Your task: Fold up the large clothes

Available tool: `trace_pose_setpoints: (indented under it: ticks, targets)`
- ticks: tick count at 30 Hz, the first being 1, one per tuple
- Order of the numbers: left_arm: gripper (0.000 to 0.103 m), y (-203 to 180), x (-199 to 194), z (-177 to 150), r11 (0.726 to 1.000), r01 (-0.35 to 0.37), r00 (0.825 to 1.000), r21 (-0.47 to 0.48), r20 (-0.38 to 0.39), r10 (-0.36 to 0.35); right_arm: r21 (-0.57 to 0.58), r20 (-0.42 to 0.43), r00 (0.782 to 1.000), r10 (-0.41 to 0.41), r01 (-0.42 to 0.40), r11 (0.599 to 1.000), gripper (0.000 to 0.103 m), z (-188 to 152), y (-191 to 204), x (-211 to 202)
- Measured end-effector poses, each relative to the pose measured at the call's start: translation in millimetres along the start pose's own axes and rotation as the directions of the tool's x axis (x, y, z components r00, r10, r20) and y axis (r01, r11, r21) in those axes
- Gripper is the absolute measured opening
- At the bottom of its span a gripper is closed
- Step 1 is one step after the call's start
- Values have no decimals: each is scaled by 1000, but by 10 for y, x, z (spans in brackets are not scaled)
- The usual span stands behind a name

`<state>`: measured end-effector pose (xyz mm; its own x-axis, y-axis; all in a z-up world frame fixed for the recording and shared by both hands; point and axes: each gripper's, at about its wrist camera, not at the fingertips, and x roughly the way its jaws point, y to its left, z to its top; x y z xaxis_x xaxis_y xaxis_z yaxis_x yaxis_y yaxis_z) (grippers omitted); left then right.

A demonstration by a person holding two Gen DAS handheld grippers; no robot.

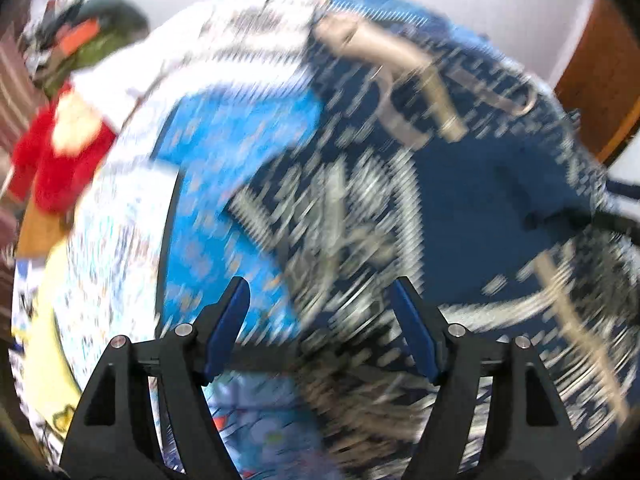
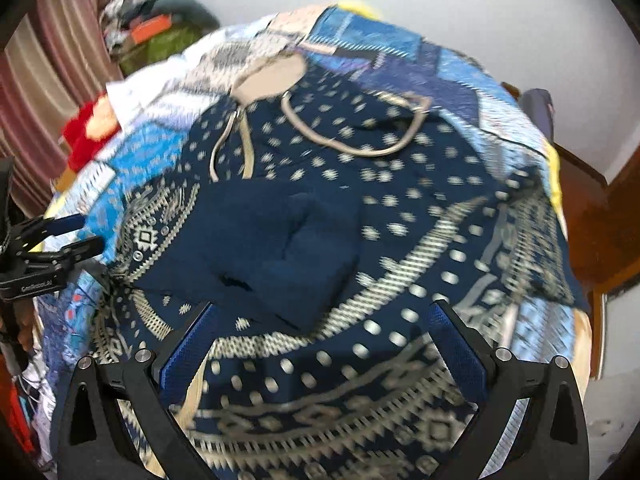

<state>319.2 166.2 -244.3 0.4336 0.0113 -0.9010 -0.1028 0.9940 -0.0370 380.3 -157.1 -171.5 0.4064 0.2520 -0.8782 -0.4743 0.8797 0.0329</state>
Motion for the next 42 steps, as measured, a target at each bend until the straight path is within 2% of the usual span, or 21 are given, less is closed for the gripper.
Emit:
trace_pose_setpoints:
  ticks: [2,5,6,8,10,11,12,13,14,15,18,21,24,27,31,34,38,40,42]
  targets:
    - [72,127,182,-152,1000,5,998,-4,-58,-5,-30,-33,999,-3,2,1000,100,55,114,169]
    - [72,153,356,-361,1000,15,995,14,-94,-14,-105,-69,997,-47,39,994,90,111,303,400]
    - [72,145,401,-403,1000,9,995,22,-97,-7,-132,-74,995,-64,54,990,86,124,367,462]
    - [72,117,484,-441,1000,0,996,30,-84,2,-186,-76,990,-119,103,977,85,153,480,589]
    - [70,82,522,-414,999,-19,998,36,-52,21,-227,-41,984,-173,160,961,82,165,569,675]
    - [61,63,543,-382,999,-27,999,39,-37,28,-241,-18,983,-183,173,955,74,172,607,694]
    - [48,41,577,-334,999,-34,999,40,-29,35,-252,1,983,-184,178,951,61,182,638,702]
    - [41,8,611,-293,999,-32,999,41,-27,33,-259,12,982,-187,183,948,55,193,660,705]
    - [26,-30,635,-249,999,-17,999,41,-27,18,-261,23,981,-194,193,946,42,198,676,701]
    - [17,-67,641,-204,999,-7,1000,37,-27,8,-261,33,978,-204,205,943,30,206,686,693]
    - [9,-150,545,-130,996,-82,996,46,30,80,-232,60,975,-214,222,947,21,240,624,610]
    - [9,-81,350,-34,996,-87,994,4,73,87,-180,112,957,-267,284,942,13,290,451,432]
    - [9,34,185,10,995,-94,991,-19,96,95,-114,108,948,-298,310,944,13,307,174,313]
    - [10,66,207,-13,994,-102,991,-26,80,103,-64,82,937,-339,344,937,13,260,-125,256]
    - [10,76,524,-50,991,-130,991,-17,14,131,-51,34,919,-392,394,918,14,76,-457,311]
    - [11,80,697,-135,992,-112,993,-50,-36,110,-64,-2,905,-424,423,904,14,-85,-614,362]
    - [17,9,728,-160,988,-157,987,-11,-37,156,-44,-4,877,-480,479,877,14,-194,-767,250]
    - [18,-10,694,-173,988,-153,987,-9,-53,152,-30,-29,852,-523,522,852,15,-220,-881,233]
    - [19,-34,572,-193,989,-147,987,-5,-60,147,21,-63,857,-512,514,857,16,-260,-1074,200]
